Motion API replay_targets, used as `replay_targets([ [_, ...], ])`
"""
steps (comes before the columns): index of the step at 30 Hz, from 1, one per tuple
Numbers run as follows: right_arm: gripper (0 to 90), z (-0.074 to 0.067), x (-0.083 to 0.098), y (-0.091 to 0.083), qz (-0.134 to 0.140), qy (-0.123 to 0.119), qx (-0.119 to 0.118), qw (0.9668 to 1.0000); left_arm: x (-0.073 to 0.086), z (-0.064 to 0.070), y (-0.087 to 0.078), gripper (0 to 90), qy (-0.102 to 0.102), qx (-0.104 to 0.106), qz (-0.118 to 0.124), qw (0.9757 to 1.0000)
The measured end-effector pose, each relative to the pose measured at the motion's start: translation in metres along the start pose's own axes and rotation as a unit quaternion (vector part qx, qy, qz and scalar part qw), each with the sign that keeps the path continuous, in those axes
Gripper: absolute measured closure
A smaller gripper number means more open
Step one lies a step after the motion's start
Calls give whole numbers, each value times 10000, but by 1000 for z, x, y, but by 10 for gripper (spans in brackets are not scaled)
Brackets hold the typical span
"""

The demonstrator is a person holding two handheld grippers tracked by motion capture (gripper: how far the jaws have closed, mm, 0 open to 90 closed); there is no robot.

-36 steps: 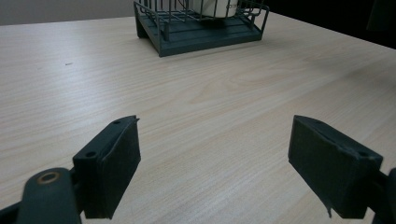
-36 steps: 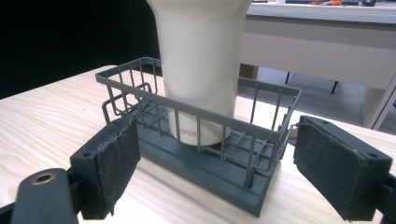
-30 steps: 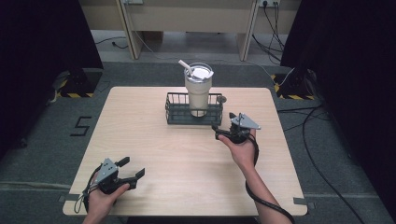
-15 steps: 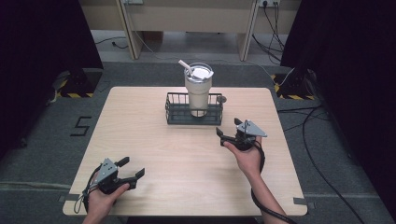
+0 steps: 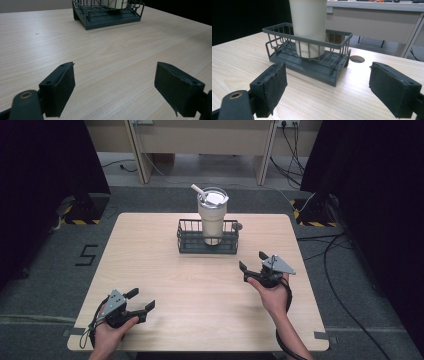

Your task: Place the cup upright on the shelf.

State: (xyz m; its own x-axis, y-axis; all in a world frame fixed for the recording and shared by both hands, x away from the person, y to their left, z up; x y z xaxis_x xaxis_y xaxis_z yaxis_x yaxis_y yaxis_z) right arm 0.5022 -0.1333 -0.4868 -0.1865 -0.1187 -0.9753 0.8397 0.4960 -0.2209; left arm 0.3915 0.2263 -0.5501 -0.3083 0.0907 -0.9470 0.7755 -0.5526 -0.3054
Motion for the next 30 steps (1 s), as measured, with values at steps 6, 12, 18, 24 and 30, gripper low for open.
replay_targets([
  [6,159,4,7,-14,2,-12,64,10000,0,0,0,162,-6,-3,3,10000],
  [12,164,9,20,-30,-15,19,161,9999,0,0,0,162,0,-1,-6,10000],
  [18,165,9,33,-44,-69,54,220,9997,0,0,0,162,7,-3,-3,10000],
  [24,172,9,43,-56,-77,24,276,9996,0,0,0,162,9,-9,-4,10000],
  [30,180,11,51,-66,-40,69,352,9993,0,0,0,162,11,-13,-5,10000],
])
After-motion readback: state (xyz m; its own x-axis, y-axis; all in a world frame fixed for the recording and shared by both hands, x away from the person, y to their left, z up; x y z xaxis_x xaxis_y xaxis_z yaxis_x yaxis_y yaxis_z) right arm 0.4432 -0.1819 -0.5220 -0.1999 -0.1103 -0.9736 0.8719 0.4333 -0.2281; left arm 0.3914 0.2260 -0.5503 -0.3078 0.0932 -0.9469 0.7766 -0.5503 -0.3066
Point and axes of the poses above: each handheld gripper's, and its own axes: y roughly forward along the jaws, x roughly out of its underside, z roughly to its right, the point moved 10 cm from there along y, roughly forward along the jaws, and after that the axes turned 1 degree about z, right-handed, at the moved point
